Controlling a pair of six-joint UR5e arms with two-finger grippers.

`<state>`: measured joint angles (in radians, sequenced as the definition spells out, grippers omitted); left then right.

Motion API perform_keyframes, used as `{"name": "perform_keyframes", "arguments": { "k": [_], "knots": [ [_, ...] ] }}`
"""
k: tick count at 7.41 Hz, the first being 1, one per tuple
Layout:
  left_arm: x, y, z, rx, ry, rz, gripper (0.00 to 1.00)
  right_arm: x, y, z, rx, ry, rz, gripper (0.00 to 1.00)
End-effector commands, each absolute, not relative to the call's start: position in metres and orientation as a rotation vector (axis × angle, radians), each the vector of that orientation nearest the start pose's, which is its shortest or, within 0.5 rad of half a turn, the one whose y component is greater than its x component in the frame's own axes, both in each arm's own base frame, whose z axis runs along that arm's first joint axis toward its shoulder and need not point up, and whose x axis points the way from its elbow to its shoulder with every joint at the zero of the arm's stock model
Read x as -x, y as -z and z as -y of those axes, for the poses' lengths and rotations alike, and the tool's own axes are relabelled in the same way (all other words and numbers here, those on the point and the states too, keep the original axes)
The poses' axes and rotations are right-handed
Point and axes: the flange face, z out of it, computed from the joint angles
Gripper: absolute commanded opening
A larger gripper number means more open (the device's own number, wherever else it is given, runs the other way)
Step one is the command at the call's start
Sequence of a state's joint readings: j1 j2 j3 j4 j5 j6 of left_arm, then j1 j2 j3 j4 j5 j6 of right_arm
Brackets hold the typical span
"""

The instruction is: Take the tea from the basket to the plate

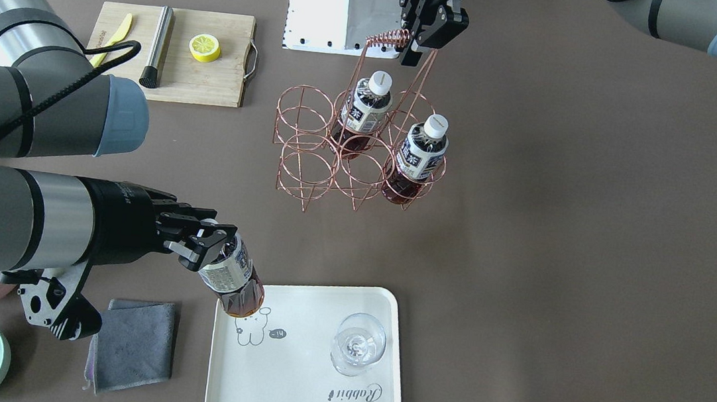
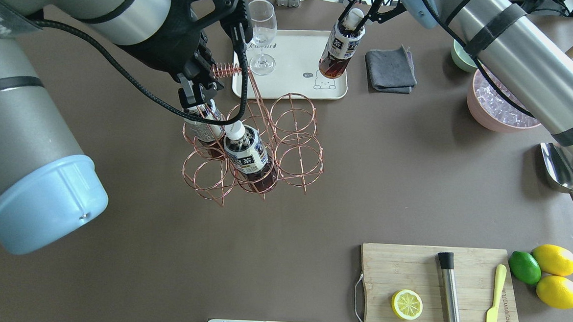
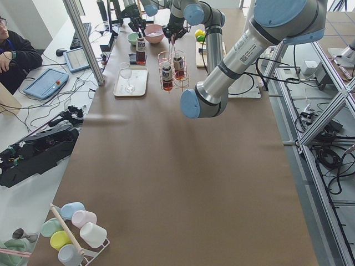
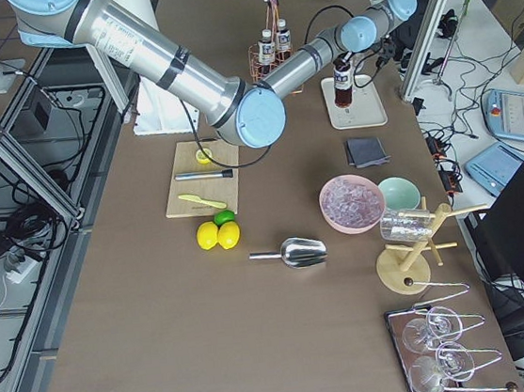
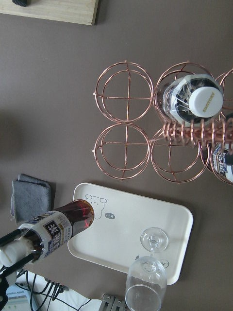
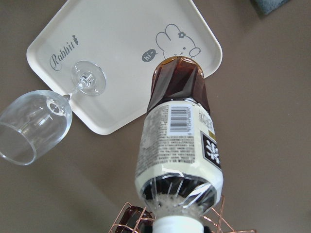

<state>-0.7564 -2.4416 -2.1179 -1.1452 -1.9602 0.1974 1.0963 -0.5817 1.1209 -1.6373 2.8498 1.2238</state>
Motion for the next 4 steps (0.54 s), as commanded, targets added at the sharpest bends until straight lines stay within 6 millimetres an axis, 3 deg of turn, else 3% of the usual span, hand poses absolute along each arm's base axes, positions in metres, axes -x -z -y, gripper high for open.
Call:
{"name": "perform_keyframes", "arguments": {
  "k": [1,4],
  "knots": [
    [-0.268,-0.029,0.443,-0.901,-1.123,-0.631,0.00,0.352,-0.196,0.744,0.634,-0.314,1.081,0.00],
    [-0.202,-0.062,0.486,-0.926,-1.226,-0.440,0.00,0.362,-0.208,0.759,0.595,-0.300,1.066,0.00]
  ]
}}
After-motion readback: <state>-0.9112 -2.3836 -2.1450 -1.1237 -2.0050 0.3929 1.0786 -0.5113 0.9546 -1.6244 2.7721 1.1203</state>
